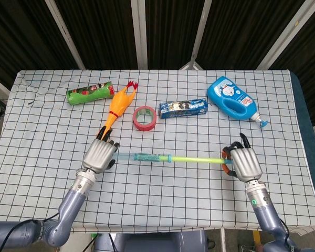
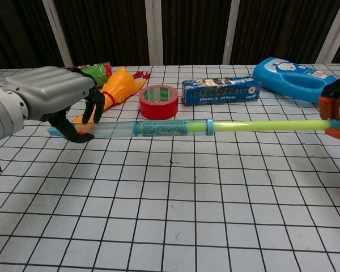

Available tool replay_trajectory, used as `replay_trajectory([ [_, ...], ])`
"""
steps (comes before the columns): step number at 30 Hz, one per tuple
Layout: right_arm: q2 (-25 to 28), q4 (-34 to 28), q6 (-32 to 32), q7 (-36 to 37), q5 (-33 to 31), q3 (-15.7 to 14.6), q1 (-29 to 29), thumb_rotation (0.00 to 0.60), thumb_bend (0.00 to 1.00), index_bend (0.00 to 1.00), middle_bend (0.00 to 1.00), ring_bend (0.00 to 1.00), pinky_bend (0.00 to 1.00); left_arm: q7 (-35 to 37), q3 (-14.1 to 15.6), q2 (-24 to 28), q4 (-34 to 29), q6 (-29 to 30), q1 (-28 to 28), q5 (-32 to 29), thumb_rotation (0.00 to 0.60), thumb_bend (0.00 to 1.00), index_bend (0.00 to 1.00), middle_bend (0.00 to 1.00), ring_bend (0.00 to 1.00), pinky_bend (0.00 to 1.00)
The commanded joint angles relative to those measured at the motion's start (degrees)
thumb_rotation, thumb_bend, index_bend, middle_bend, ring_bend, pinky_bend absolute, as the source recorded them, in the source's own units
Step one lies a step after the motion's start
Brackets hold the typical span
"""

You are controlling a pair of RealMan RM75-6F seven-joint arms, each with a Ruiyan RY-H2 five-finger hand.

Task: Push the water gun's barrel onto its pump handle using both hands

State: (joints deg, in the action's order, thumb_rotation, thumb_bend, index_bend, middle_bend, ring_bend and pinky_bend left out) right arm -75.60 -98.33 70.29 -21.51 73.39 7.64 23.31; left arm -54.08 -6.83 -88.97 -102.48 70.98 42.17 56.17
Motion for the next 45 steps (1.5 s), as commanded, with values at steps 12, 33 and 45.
replay_trajectory([
  [12,-0.26,-3.18,0.30,-2.81,0.05,0.30,0.89,0.600,0.53,0.76,0.60,0.30,0.00,-2.19,-0.91,-3.42,-1.41,2.42,1.02,-0.63,0.600,0.48,0.54,0.60,0.10,0.00],
  [33,-0.78,-7.00,1.01,-6.18,-0.10,0.47,1.85,0.600,0.53,0.76,0.60,0.30,0.00,-3.28,-2.23,-5.57,-2.51,4.05,2.30,-1.58,0.600,0.48,0.54,0.60,0.10,0.00],
  [45,-1.03,-7.68,1.22,-6.96,0.34,0.18,2.18,0.600,0.53,0.76,0.60,0.30,0.00,-3.26,-2.42,-6.85,-2.21,4.57,2.77,-1.73,0.600,0.48,0.54,0.60,0.10,0.00],
])
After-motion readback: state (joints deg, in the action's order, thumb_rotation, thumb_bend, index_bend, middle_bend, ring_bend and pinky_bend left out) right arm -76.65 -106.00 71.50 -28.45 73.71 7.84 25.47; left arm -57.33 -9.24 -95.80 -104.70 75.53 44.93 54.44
